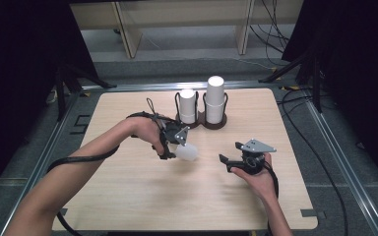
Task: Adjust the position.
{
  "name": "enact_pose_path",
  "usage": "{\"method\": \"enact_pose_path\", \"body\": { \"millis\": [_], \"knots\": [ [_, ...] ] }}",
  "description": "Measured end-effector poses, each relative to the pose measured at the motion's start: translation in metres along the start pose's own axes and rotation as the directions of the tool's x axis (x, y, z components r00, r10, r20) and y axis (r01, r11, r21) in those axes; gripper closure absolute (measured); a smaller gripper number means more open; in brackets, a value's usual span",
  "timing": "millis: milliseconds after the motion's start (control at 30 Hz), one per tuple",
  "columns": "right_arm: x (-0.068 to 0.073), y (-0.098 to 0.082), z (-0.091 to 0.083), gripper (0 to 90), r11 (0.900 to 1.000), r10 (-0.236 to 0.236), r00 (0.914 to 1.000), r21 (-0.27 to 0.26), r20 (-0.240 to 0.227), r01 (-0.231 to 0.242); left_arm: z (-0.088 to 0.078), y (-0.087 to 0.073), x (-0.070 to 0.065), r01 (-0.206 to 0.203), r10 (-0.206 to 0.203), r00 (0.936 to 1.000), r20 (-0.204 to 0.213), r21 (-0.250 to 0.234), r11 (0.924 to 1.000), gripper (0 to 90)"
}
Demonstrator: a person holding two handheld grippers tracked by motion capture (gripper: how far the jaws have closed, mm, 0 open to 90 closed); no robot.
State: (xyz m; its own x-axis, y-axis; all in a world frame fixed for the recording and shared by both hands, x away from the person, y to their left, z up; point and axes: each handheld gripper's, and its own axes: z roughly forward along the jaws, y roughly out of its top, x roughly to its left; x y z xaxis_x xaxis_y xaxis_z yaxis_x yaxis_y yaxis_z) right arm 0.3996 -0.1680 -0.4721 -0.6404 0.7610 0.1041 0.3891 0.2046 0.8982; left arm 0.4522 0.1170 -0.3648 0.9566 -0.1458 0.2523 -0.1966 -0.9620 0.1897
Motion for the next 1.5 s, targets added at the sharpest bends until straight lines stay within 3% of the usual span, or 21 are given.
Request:
{"method": "enact_pose_path", "body": {
  "millis": [233, 767, 1100, 1167, 1500],
  "knots": [
    [0.0, 0.0, 0.0, 17.6, 1.0, -0.006, 1.0, -0.001, 0.001, 0.006, -0.001, 0.0, 0.002, 0.015, -0.015, 0.9995, 0.027, 0.002, 0.9999, 31.3],
    [-0.001, 0.0, 0.001, 17.6, 1.0, -0.005, 0.9999, -0.015, -0.01, 0.005, -0.005, 0.002, 0.009, -0.024, 0.02, 0.9981, 0.058, 0.065, 0.9976, 31.3],
    [0.0, 0.0, 0.0, 17.5, 1.0, -0.001, 1.0, -0.004, -0.001, 0.001, -0.004, 0.007, 0.011, -0.052, 0.045, 0.9967, 0.069, 0.116, 0.9919, 31.3],
    [0.001, -0.001, 0.001, 17.6, 1.0, 0.019, 0.9998, -0.014, -0.006, -0.019, -0.004, 0.008, 0.011, -0.057, 0.048, 0.9961, 0.074, 0.129, 0.99, 31.3],
    [-0.001, 0.0, 0.0, 17.5, 1.0, -0.025, 0.9997, -0.009, 0.007, 0.025, -0.006, 0.012, 0.013, -0.088, 0.074, 0.9939, 0.081, 0.174, 0.9808, 31.3]
  ]
}}
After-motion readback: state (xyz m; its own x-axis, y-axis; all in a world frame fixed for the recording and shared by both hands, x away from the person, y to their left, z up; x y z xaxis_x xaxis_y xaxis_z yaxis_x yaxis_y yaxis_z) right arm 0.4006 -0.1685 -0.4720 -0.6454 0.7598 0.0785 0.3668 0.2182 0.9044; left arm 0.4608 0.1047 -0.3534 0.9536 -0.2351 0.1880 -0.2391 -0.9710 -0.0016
